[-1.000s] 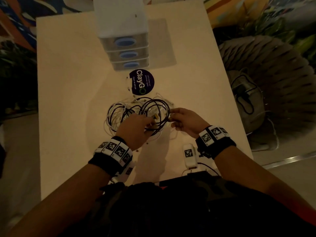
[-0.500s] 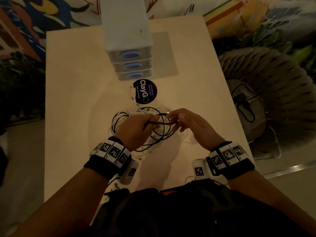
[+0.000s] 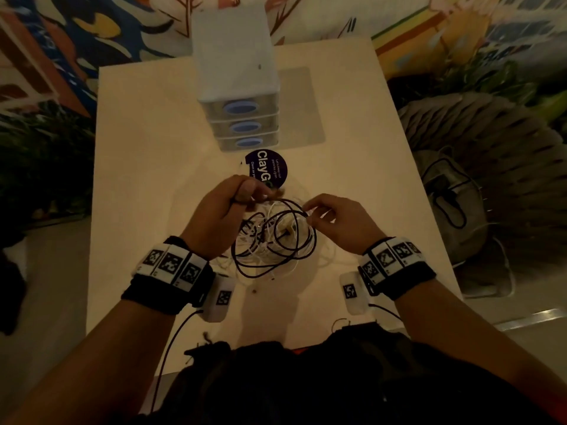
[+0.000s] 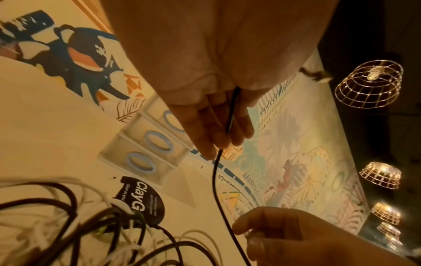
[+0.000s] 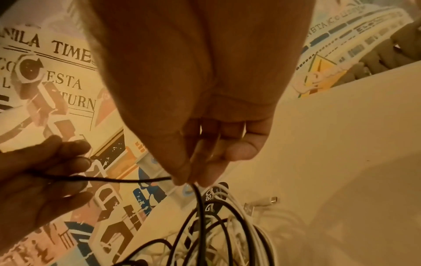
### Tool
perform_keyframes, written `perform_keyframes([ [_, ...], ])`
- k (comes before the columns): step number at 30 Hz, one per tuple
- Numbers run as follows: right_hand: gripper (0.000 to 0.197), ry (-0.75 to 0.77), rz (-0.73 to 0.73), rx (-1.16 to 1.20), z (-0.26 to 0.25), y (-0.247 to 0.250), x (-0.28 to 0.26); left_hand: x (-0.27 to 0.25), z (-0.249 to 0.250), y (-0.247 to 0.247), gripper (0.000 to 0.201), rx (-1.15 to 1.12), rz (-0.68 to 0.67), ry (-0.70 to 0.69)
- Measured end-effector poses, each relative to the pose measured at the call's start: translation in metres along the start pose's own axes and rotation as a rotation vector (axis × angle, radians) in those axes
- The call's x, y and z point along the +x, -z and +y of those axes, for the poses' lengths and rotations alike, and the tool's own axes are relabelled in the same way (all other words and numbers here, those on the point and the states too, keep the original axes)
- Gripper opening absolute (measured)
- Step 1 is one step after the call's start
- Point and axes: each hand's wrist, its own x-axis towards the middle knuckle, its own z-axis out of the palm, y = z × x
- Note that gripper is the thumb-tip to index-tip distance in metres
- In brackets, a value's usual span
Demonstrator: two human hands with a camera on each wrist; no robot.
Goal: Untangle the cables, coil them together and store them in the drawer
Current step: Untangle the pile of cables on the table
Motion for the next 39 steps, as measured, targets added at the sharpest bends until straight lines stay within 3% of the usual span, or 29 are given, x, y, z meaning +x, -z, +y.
perform_keyframes([
  [2, 0.029, -0.019, 0.011, -0.030, 0.001, 0.000, 0.001, -0.001, -0.005, 0.004, 0.033, -0.036, 0.038, 0.007],
  [5, 0.025, -0.009, -0.044, -0.159, 0.003, -0.003, 0.002, -0.001, -0.005, 0.006, 0.031, -0.137, 0.068, 0.020],
  [8, 0.019, -0.075, -0.038, 0.121, 0.000, 0.002, 0.001, 0.001, -0.001, 0.003, 0.026, -0.051, 0.063, -0.014],
  [11, 0.013, -0.144, 0.070, 0.474, -0.004, 0.013, 0.000, 0.005, -0.008, -0.003, 0.075, -0.023, 0.036, 0.078],
  [13, 0.011, -0.135, 0.137, 0.555, -0.004, 0.020, 0.000, 0.007, -0.021, -0.008, 0.084, 0.135, -0.012, 0.120],
  [15, 0.010, -0.112, 0.167, 0.580, -0.003, 0.026, -0.003, 0.007, -0.032, -0.014, 0.078, 0.296, -0.060, 0.173],
  [19, 0.011, -0.072, 0.161, 0.654, 0.006, 0.029, -0.015, 0.007, -0.051, -0.024, 0.058, 0.397, -0.114, 0.226],
  [23, 0.019, -0.023, 0.128, 0.692, 0.014, 0.026, -0.032, 0.012, -0.054, -0.032, 0.034, 0.293, -0.120, 0.363],
  [27, 0.017, 0.007, 0.072, 0.678, 0.026, 0.024, -0.042, 0.015, -0.059, -0.037, 0.036, 0.214, -0.192, 0.458],
  [30, 0.012, 0.061, 0.003, 0.652, 0.036, 0.019, -0.047, 0.016, -0.057, -0.038, 0.036, 0.294, -0.225, 0.416],
  [36, 0.028, 0.063, 0.050, 0.216, 0.054, 0.010, -0.048, 0.017, -0.059, -0.036, 0.020, 0.361, -0.161, 0.371],
  [39, 0.025, -0.048, -0.038, 0.182, 0.058, 0.009, -0.047, 0.016, -0.059, -0.037, 0.013, 0.301, -0.146, 0.355],
])
